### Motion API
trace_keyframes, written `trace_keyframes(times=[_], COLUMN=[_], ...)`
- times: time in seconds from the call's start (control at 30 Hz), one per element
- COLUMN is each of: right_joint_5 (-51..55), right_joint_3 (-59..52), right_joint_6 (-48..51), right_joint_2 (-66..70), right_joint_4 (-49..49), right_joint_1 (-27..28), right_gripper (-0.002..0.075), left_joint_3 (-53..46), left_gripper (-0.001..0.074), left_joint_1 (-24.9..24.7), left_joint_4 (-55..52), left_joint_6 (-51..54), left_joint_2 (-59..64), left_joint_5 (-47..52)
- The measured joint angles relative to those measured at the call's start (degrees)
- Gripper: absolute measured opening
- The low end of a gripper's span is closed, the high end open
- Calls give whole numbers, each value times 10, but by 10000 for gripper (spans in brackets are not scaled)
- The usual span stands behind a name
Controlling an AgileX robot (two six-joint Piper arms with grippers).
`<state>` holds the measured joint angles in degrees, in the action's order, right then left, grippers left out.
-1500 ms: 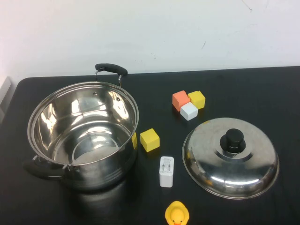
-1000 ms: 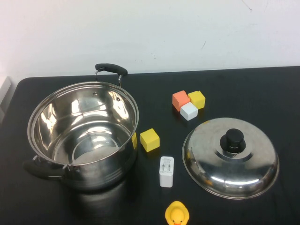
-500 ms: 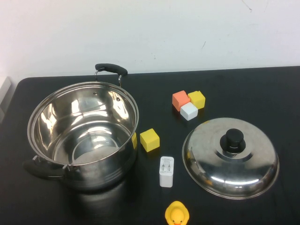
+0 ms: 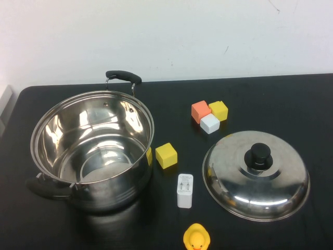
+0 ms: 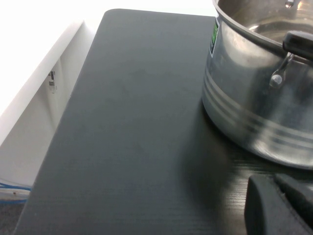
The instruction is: Cover the pot
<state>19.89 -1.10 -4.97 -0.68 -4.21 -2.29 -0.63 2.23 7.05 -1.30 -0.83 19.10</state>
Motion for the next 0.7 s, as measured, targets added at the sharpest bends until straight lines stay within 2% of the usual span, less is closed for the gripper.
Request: trace_keyframes(times=[0.07,0.2,0.3,0.7], right_joint_5=[-7,-61,-89,-98], right_joint_3=[0,-4,-4,-3], right_joint_6=[-30,-198,-254,-99], right_joint_2=[0,0,0,0], right_joint_4=[24,218,308,300], right_joint_1=[0,0,0,0], right_gripper=[-2,-2,-2,-2], left_joint_3=[0,0,0,0], left_gripper=[-3,-2,-2,-2], left_joint_1=[0,0,0,0], left_joint_4=[0,0,0,0], left_joint_6=[0,0,0,0], left_joint_2=[0,0,0,0], left_joint_5=[0,0,0,0])
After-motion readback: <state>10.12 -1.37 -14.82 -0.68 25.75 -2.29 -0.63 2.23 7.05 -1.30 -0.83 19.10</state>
